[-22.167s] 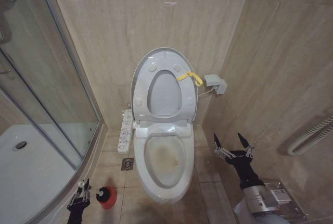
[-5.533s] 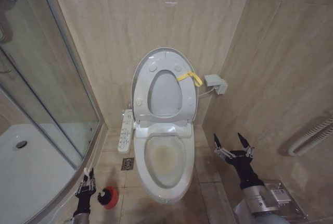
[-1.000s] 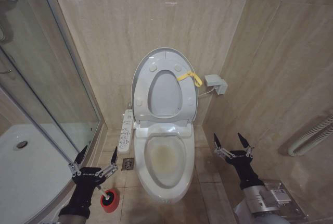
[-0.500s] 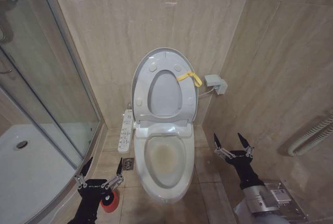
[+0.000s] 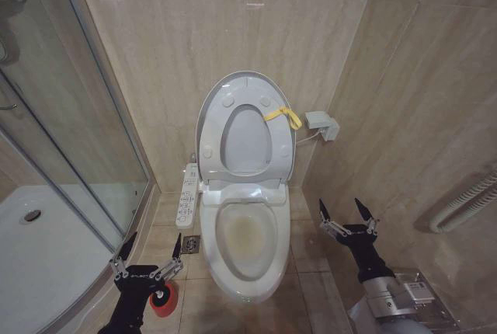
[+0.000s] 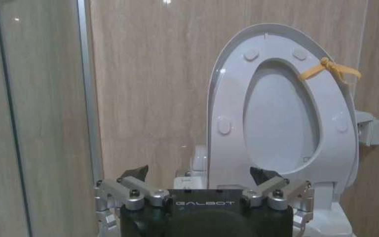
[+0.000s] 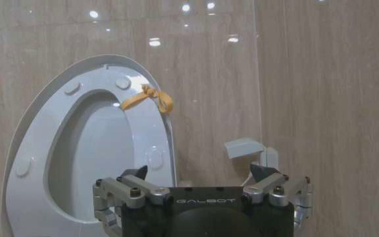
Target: Open the toilet lid, clean the toilet bowl with a toilet brush, close the toilet lid, and flush.
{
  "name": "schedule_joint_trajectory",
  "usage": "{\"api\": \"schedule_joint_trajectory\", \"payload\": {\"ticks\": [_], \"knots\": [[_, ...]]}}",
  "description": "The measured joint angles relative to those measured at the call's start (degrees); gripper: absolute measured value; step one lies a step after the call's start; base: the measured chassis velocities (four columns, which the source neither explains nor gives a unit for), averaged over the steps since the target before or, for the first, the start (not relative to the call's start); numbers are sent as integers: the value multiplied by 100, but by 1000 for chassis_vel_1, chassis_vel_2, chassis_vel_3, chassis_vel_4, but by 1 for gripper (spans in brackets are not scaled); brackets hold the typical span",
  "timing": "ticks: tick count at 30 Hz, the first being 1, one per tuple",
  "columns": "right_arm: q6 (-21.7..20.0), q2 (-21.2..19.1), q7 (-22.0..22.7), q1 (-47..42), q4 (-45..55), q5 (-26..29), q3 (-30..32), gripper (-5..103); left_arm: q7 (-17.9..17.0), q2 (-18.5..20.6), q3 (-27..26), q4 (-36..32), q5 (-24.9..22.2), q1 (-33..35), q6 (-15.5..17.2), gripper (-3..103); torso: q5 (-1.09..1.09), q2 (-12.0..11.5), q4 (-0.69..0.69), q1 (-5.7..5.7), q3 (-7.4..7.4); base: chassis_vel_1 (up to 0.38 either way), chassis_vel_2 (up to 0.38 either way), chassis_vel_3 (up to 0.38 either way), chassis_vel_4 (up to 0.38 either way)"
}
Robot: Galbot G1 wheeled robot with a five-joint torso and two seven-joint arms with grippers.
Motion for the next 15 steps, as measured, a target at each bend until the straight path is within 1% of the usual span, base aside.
{"api": "schedule_joint_trajectory", "payload": {"ticks": [6, 15], "knots": [[0, 0, 0, 0, 0, 0, 0, 100, 2, -7, -7, 3, 23, -2, -30, 100, 0, 0, 0, 0, 0, 0, 0, 0, 0], [0, 0, 0, 0, 0, 0, 0, 100, 160, -17, -140, 6, 233, 2, -185, 100, 0, 0, 0, 0, 0, 0, 0, 0, 0]]}}
